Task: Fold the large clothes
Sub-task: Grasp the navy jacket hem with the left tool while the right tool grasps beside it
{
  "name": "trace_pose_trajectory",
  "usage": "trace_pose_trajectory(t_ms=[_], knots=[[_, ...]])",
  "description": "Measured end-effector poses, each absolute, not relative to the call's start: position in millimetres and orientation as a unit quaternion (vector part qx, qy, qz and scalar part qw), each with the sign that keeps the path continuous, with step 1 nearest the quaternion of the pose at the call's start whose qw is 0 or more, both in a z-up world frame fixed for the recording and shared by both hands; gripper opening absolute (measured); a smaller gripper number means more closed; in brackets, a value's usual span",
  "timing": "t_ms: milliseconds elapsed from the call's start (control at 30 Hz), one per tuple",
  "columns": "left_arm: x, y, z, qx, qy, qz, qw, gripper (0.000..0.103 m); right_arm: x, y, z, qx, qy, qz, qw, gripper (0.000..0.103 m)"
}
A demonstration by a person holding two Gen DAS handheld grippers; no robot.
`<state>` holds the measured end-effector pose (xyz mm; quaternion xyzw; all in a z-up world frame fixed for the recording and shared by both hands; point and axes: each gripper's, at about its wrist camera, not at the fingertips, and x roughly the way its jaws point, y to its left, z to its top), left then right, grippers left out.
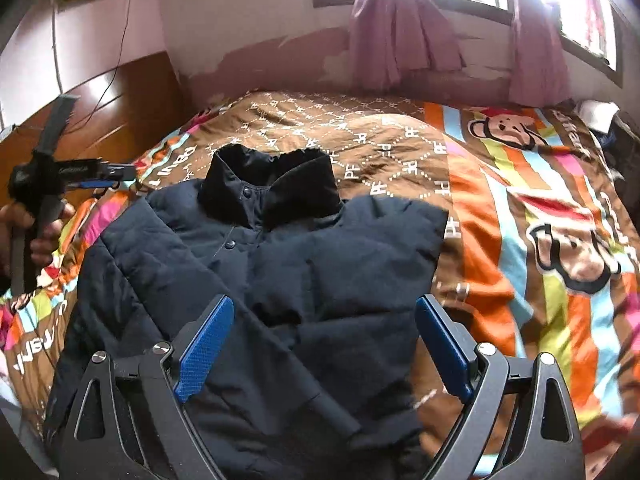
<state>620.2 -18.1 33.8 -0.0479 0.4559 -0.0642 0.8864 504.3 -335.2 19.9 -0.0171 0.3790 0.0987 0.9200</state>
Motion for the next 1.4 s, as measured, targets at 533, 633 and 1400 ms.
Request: trace_pose_trajectory(t_ms=[533, 633, 1400], knots=[[796, -62, -11, -0.005, 0.522, -0.129, 0.843, 0.057, 746, -289, 15, 0.010, 0.467, 0.134, 0.874, 0.065], [811, -61, -24, -0.019, 0.542, -0.135, 0.829, 0.047, 783, -262, -3, -0.048, 0.505, 0.140, 0.851, 0.065], [721, 4, 10, -0.172, 0.498, -0.244, 0.814, 0.004, 719, -286, -3, 0.104, 0.498, 0.269, 0.818, 0.007]])
